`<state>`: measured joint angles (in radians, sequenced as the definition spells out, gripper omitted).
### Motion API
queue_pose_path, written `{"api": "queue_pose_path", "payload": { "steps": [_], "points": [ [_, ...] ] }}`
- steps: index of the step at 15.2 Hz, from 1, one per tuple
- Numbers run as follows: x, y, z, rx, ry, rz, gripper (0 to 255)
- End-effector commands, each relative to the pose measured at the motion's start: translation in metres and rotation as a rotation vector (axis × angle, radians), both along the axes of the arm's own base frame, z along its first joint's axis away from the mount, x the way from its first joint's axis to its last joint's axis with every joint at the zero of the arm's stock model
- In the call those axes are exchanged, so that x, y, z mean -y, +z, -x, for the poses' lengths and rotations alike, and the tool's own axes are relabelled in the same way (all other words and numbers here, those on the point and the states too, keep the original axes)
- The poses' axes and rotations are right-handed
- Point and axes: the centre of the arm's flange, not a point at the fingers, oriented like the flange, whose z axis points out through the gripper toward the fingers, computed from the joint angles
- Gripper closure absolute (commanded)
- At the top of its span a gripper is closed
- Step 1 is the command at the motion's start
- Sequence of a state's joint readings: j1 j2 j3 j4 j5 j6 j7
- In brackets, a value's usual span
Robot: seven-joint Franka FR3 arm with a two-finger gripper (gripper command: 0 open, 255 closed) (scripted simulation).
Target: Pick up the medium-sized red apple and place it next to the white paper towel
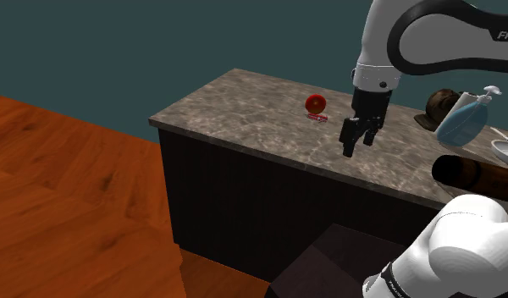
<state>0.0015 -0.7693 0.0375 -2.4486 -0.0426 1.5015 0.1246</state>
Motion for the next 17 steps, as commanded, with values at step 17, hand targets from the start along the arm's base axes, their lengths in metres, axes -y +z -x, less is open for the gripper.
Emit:
{"api": "queue_pose_path", "payload": {
  "steps": [17],
  "points": [
    [0.084, -0.051, -0.118, 0.221, 0.094, 0.345, 0]
  ]
}}
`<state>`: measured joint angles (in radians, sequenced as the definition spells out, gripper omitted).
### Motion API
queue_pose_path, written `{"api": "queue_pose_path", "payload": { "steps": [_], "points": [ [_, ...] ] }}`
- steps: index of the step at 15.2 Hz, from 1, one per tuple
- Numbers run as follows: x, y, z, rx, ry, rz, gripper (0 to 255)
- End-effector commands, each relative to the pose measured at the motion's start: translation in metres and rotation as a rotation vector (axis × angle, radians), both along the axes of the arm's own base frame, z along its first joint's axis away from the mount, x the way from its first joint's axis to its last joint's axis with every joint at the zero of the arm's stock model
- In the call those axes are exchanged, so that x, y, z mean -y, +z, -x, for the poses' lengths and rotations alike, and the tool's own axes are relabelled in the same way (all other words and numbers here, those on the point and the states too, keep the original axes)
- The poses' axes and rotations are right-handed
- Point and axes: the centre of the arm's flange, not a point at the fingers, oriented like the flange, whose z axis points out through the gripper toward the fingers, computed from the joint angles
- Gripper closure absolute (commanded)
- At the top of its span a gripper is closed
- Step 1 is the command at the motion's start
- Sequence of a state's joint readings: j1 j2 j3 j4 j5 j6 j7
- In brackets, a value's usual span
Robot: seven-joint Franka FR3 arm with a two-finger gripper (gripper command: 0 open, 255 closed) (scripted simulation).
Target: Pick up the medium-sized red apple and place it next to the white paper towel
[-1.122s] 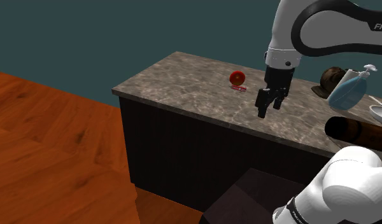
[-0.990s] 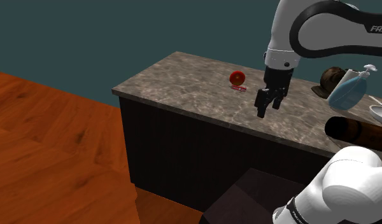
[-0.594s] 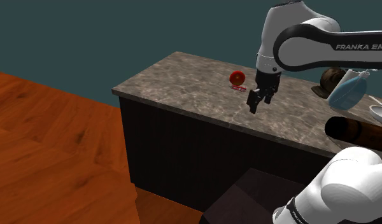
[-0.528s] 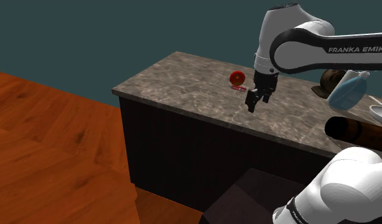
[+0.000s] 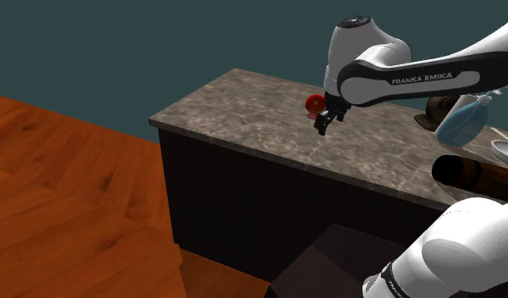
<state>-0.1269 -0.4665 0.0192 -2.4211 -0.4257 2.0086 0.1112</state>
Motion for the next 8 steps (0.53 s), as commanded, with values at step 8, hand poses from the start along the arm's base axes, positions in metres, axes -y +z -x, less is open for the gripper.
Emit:
{"api": "queue_pose_path", "payload": {
  "steps": [8],
  "points": [
    [0.048, -0.006, -0.072, 0.126, 0.056, 0.196, 0]
  ]
}}
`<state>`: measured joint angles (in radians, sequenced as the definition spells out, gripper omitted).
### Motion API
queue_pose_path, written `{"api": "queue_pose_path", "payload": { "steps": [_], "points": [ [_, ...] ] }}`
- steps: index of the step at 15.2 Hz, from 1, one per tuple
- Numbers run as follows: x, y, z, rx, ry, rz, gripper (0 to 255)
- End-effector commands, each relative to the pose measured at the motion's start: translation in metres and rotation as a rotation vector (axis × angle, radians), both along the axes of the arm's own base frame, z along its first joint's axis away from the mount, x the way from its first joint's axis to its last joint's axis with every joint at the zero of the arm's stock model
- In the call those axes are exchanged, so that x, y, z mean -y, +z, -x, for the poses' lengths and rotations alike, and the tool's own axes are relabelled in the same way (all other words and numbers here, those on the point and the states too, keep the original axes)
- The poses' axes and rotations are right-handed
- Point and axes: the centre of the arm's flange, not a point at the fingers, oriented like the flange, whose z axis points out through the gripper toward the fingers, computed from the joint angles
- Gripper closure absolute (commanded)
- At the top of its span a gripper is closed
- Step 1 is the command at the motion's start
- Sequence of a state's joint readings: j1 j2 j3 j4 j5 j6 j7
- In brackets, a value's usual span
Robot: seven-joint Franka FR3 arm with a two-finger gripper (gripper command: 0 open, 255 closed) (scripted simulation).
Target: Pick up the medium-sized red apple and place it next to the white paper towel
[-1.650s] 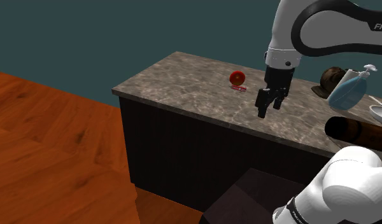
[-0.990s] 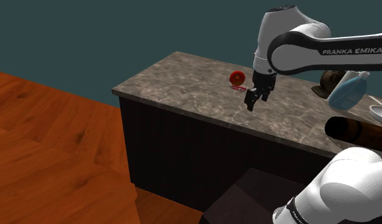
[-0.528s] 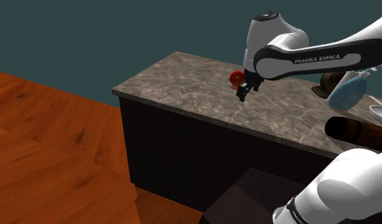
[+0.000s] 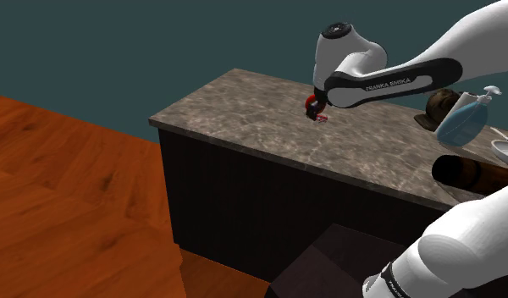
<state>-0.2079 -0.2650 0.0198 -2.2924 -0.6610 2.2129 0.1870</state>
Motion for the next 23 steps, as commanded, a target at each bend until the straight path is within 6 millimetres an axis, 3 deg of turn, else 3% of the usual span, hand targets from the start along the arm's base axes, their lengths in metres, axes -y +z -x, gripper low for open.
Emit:
{"api": "queue_pose_path", "payload": {
  "steps": [1, 7, 15, 23],
  "points": [
    [0.011, 0.001, -0.014, 0.029, 0.014, 0.045, 0],
    [0.04, 0.008, -0.064, 0.111, 0.049, 0.175, 0],
    [0.067, -0.02, -0.077, 0.114, 0.05, 0.179, 0],
    [0.067, -0.019, -0.077, 0.114, 0.05, 0.179, 0]
  ]
}}
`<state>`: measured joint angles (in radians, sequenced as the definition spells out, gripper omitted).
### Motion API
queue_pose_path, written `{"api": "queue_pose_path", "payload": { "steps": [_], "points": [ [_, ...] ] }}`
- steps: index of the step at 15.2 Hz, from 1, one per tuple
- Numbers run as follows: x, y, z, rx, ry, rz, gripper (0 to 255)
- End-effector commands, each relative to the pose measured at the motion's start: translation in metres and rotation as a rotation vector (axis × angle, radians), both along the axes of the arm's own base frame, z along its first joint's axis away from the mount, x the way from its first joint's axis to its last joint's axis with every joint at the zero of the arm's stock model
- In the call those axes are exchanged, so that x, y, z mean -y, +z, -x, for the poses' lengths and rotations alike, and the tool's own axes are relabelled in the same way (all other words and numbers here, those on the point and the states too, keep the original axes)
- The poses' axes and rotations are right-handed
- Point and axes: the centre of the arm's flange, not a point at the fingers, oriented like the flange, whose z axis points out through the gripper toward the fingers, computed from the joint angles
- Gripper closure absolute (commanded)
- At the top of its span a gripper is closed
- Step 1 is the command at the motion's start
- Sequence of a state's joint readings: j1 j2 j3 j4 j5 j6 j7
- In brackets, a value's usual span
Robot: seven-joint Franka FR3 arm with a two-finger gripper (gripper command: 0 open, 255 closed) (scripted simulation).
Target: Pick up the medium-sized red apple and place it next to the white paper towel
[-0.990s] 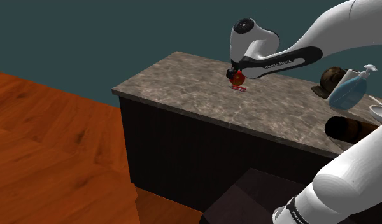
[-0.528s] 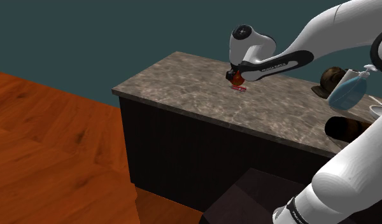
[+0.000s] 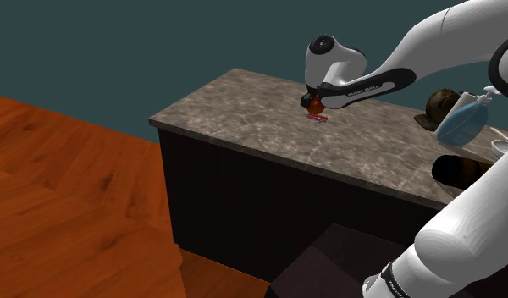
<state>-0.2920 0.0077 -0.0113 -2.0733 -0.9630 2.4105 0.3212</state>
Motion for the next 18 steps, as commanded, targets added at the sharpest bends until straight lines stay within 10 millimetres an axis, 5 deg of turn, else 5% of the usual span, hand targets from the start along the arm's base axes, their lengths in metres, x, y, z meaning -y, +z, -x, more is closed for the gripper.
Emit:
{"api": "queue_pose_path", "payload": {
  "steps": [1, 10, 18],
  "points": [
    [0.0, 0.0, 0.0, 0.0, 0.0, 0.0, 255],
    [0.0, 0.0, 0.0, 0.0, 0.0, 0.0, 255],
    [0.0, 0.042, 0.0, 0.0, 0.0, 0.0, 255]
  ]
}}
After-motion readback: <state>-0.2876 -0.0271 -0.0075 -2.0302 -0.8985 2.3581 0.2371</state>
